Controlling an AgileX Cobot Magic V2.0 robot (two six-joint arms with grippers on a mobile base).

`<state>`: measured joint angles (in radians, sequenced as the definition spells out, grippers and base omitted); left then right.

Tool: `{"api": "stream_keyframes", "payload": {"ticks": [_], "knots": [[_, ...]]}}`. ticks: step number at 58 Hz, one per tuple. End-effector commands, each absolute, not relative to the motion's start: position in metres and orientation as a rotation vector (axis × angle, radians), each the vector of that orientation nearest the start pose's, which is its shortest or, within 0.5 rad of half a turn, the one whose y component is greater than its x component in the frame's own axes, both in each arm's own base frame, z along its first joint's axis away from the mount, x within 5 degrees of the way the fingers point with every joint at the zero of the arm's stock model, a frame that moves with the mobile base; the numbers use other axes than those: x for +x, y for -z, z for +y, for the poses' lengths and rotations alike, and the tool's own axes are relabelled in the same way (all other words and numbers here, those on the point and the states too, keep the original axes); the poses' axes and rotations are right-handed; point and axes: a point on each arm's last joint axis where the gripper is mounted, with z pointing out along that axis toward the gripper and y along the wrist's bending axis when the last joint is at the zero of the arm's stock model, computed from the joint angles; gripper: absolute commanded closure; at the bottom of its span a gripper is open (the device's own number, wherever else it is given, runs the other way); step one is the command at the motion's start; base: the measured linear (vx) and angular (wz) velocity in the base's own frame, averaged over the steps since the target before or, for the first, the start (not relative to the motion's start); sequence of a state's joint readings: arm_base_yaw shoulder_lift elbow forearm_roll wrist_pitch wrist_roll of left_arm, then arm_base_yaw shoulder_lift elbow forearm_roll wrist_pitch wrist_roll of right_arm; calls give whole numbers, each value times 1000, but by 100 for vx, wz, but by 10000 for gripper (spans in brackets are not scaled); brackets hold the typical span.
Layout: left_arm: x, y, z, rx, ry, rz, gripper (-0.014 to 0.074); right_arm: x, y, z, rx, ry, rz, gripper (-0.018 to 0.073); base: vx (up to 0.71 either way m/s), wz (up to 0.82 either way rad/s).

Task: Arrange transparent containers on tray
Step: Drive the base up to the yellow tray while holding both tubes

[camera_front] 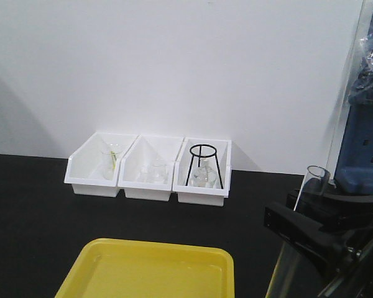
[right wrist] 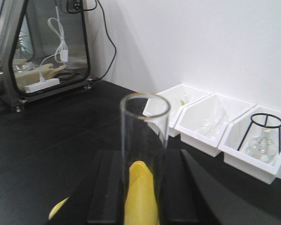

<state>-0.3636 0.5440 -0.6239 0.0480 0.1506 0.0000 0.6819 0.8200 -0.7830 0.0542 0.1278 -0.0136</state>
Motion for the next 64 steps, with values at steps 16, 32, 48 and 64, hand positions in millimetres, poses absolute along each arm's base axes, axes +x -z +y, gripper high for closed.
{"api": "stream_keyframes", "payload": {"ticks": [16,32,48,64], "knots": [[103,-384,-40,290,271,1419,514,134,-403,108,-494,-566,1465,498,13,-14],[103,-384,-40,290,271,1419,514,134,-403,108,-494,-566,1465,498,7,-13],[103,-384,-40,290,271,1419,514,134,-403,108,-494,-566,1465,498,4,-11],[103,-384,-40,290,271,1419,514,134,-403,108,-494,-566,1465,498,0,-1]]}}
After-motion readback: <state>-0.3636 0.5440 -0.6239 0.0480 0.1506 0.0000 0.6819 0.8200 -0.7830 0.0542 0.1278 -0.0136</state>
